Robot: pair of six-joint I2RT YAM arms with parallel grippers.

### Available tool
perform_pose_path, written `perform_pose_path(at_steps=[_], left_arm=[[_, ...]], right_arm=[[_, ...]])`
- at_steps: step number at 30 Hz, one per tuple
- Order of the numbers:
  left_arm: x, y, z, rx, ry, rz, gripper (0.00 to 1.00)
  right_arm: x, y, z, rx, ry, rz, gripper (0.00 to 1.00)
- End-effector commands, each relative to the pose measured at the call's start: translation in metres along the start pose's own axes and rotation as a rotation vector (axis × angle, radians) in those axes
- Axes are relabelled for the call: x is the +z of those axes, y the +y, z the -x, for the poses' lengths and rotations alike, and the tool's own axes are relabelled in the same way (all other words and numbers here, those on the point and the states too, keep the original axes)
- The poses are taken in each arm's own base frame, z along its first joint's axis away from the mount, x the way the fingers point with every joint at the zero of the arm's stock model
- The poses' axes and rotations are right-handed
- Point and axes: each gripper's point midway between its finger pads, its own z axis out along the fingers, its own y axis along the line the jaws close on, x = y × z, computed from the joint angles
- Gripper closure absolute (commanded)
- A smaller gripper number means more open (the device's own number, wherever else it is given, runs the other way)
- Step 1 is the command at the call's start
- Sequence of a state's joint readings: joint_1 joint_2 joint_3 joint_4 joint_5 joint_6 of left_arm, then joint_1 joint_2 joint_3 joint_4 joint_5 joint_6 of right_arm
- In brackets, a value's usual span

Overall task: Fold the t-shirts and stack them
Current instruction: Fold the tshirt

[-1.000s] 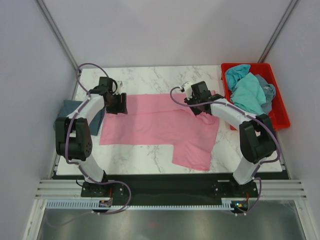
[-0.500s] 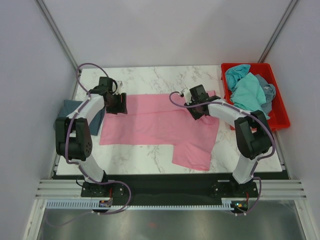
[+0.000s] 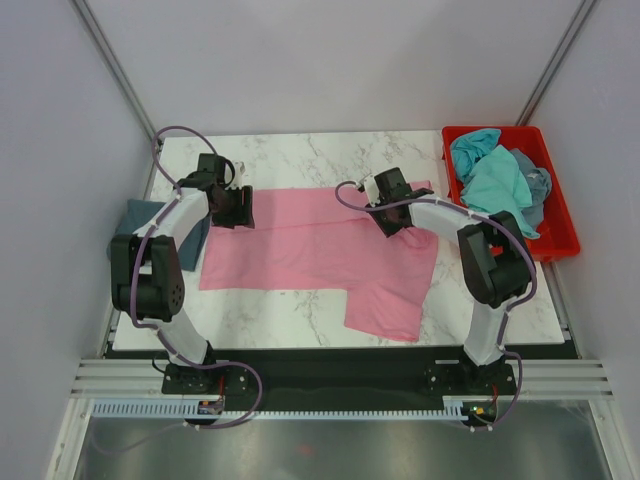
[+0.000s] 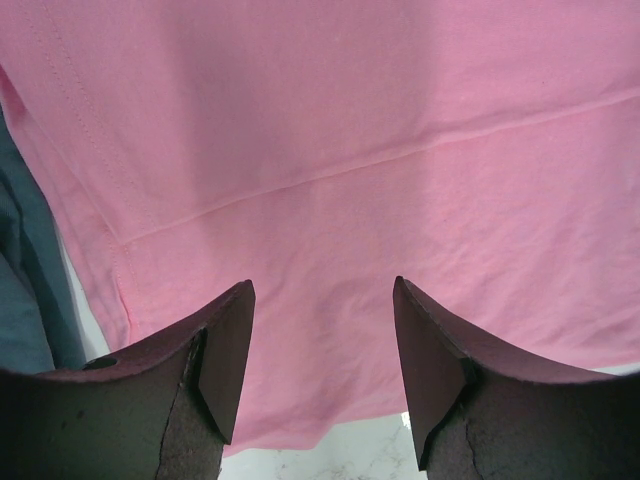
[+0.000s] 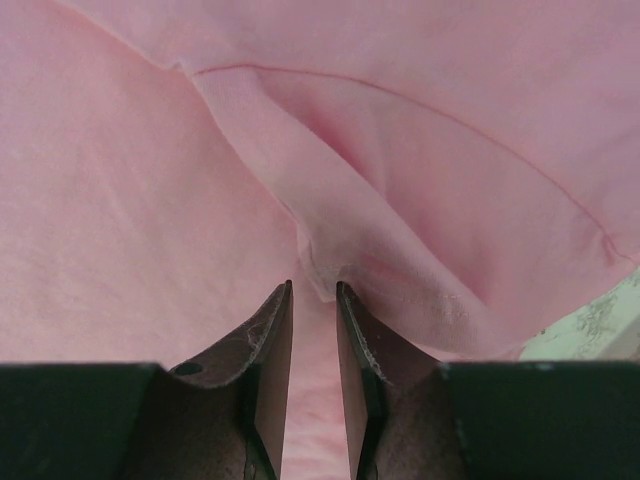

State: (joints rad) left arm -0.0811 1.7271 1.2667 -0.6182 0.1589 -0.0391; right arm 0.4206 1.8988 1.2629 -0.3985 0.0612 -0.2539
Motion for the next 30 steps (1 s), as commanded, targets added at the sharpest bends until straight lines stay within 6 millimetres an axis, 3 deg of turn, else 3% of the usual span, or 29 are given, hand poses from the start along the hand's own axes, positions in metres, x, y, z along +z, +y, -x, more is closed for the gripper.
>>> perform_pose_path(at_steps=[1, 14, 20, 24, 30], left_arm=[[-0.009, -0.001, 0.017, -0.005, -0.064, 0.011, 0.34], [-0.008, -0.001, 0.017, -0.004, -0.063, 0.011, 0.34], [-0.009, 0.0, 0.018, -0.003, -0.066, 0.017, 0.34], [-0.009, 0.0, 0.018, -0.003, -0.068, 0.015, 0.34], [-0.008, -0.002, 0.018, -0.007, -0.067, 0.007, 0.34]], right_arm=[[0.0, -0.013, 0.022, 0.012, -0.055, -0.043, 0.68], [0.01, -0.017, 0.016, 0.007, -0.037, -0.063, 0.7], [0.011, -0.017, 0.017, 0.007, -0.039, -0.062, 0.82], [0.007, -0.02, 0.018, 0.008, -0.043, -0.075, 0.96], [-0.013, -0.022, 0.03, 0.018, -0.088, -0.079, 1.0]])
